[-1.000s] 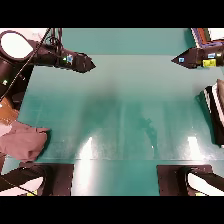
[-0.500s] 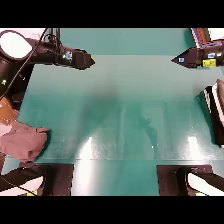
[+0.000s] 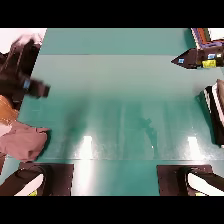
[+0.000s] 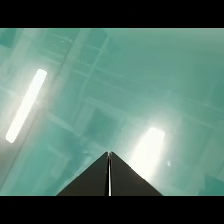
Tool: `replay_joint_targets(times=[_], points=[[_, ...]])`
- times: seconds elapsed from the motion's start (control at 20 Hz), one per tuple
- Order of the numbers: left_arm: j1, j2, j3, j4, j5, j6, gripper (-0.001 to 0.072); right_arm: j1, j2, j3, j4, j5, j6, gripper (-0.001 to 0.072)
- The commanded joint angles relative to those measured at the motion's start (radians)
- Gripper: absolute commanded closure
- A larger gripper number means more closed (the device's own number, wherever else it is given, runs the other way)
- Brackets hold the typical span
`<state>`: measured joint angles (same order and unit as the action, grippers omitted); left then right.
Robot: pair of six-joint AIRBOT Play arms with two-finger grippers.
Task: Fold the shirts.
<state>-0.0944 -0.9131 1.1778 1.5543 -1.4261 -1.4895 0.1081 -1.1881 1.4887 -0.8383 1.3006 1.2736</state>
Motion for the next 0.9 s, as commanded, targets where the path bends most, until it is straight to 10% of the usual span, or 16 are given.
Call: replay_joint_targets(times=[0.0, 0.05, 0.35, 0.5, 0.85], points=[[0.09, 0.13, -0.281, 0.22, -0.087, -0.069, 0.0321, 0.001, 0.0, 0.0, 0.0, 0.002, 0.0, 0.0692], [0.114, 0.138, -0.356, 0.222, -0.076, -0.077, 0.0105, 0.001, 0.0, 0.0, 0.0, 0.004, 0.0, 0.0692], [0.19, 0.139, -0.632, 0.228, 0.035, -0.146, 0.0095, 0.001, 0.0, 0.0, 0.0, 0.011, 0.0, 0.0692], [0.19, 0.139, -0.631, 0.227, 0.039, -0.162, 0.0675, 0.001, 0.0, 0.0, -0.001, 0.009, 0.0, 0.0692], [0.14, 0.195, -0.244, 0.189, -0.058, -0.161, 0.0681, 0.001, 0.0, 0.125, 0.01, 0.008, 0.001, 0.0692]])
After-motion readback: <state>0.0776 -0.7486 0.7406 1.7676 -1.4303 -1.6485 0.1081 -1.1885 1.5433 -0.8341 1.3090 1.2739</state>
